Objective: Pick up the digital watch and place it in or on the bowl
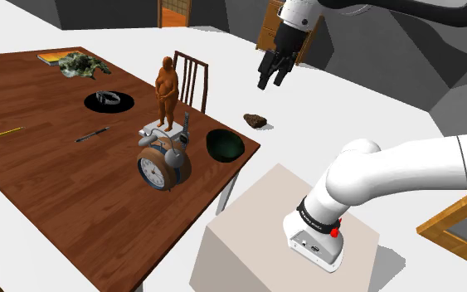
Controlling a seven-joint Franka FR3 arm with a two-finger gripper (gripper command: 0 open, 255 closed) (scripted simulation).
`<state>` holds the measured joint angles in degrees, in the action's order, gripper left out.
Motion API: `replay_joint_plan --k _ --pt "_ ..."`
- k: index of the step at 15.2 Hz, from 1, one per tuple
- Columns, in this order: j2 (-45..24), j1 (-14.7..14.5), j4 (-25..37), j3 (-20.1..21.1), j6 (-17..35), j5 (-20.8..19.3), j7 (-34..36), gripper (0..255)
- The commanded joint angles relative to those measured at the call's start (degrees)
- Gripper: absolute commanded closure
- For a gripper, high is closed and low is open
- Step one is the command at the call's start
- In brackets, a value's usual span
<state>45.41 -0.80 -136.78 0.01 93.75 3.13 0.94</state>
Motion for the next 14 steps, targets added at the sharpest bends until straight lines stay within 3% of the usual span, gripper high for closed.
replay_joint_plan --k 1,5,9,14 --pt "0.00 0.00 0.00 0.00 0.00 0.00 0.00 0" --pt "2.03 2.50 -4.02 10.46 6.05 2.96 17.87 0" --pt "-0.20 6.03 -4.30 21.74 11.67 4.71 36.11 0" --pt "-7.82 14.36 0.52 36.94 16.80 3.21 59.67 0"
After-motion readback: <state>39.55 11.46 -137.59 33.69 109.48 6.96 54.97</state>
